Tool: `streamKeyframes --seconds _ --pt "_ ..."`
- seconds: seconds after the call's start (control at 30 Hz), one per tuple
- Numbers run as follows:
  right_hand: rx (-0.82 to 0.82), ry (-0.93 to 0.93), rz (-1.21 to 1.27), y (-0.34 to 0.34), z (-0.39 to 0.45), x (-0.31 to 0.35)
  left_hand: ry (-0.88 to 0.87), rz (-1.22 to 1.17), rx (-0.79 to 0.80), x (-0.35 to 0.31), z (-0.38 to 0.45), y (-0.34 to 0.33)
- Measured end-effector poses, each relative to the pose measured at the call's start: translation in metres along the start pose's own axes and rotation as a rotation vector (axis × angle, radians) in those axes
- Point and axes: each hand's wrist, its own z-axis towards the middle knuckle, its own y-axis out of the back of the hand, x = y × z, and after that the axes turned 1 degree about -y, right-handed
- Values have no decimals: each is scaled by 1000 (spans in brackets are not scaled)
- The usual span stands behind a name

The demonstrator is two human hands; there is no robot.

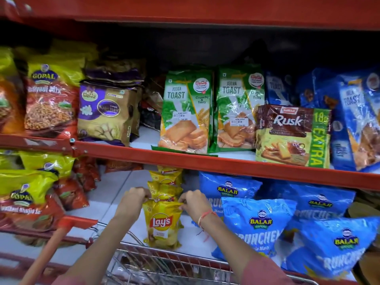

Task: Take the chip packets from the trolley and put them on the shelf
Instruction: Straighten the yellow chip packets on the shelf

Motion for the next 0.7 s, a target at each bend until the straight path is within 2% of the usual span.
streamKeyframes --seconds 0.13,0.23,0.43,0.7 --pt "-4 17 19 1 -12 1 1 44 -29 -6 -8 -4" --pt "-80 75 43 20 -29 -8 4 26 -77 -24 -18 -3" --pt "-225 36 38 84 -76 -68 -51 -275 -142 -83 -33 -2" --pt "-179 -187 -153 142 -99 -165 -142 -501 19 -185 -12 -13"
